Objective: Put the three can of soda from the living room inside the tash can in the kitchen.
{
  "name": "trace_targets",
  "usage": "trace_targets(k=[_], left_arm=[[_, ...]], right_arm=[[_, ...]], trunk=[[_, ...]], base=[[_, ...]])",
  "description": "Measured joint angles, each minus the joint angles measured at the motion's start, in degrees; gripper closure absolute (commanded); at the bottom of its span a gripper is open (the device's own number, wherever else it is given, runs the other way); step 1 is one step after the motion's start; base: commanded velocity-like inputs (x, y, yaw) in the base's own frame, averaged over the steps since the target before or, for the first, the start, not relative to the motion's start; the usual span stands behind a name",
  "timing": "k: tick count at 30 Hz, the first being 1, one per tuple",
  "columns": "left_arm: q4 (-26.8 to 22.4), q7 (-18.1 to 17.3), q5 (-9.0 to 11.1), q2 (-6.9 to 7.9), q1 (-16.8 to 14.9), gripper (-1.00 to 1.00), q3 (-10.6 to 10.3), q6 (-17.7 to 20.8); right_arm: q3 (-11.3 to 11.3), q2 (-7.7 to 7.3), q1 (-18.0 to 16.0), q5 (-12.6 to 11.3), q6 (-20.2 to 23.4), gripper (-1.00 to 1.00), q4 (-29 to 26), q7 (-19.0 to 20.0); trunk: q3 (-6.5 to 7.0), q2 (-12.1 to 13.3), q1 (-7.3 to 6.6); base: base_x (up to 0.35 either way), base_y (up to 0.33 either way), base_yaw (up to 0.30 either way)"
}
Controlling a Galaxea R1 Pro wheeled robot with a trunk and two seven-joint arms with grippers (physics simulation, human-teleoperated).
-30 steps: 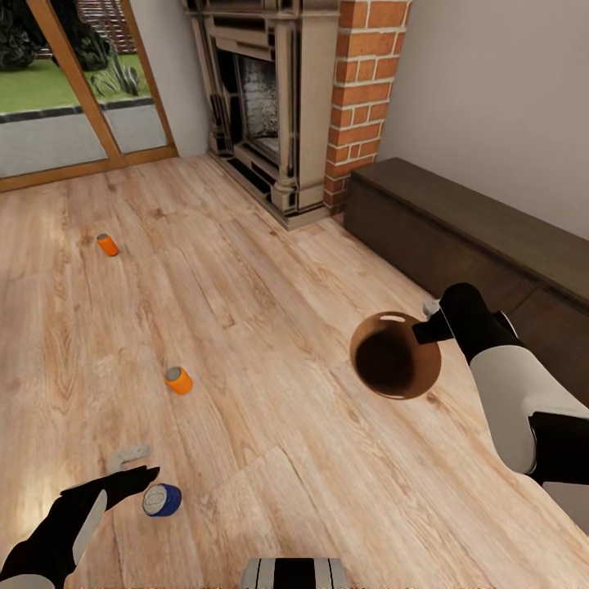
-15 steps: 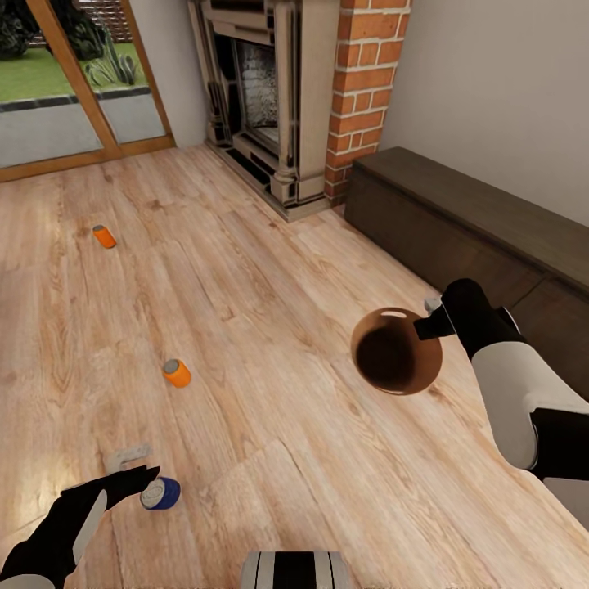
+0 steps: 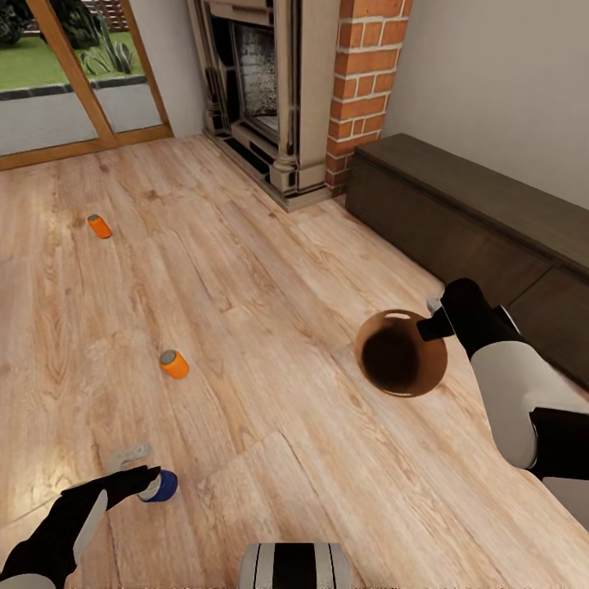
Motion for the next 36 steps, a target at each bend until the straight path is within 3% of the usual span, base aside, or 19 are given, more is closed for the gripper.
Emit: trace_targets(k=[4,9,13,20,36], left_arm=[[-0.01,0.00,0.00,0.00,-0.01,-1.00,-0.02,0.01],[0.00,0.00,0.00,0.00,0.03,-1.00,-0.06,0.00],[-0.01,0.00,0.08,0.00,0.04,-1.00,-0.06,0.00],[-0.01,-0.06,0.04,0.00,0.02,-1.00,-0.06,-0.01],[-0.01,-0.09,0.00,0.00,0.04,-1.00,-0.10,-2.70]], right_arm=[[0.12,-0.03,0.00,2.22,-0.25,1.00,-0.02,-0.12],[0.16,0.06,-0.01,0.63,0.00,1.00,-0.01,-0.04],[0.26,0.05,0.00,1.78,-0.17,1.00,-0.01,-0.08],[0.23,0.05,0.05,1.39,-0.07,1.00,0.01,-0.05],[0.29,-0.01,0.21,1.58,-0.13,1.00,-0.02,-0.06]], trunk=[[-0.98,-1.60,0.88],[-1.65,-2.42,1.32],[-2.06,-2.81,1.54],[-4.01,-2.91,1.73],[-4.67,-2.92,1.72]], base=[[0.000,0.000,0.000],[0.000,0.000,0.000],[0.000,0.000,0.000],[0.000,0.000,0.000],[0.043,-0.041,0.000]])
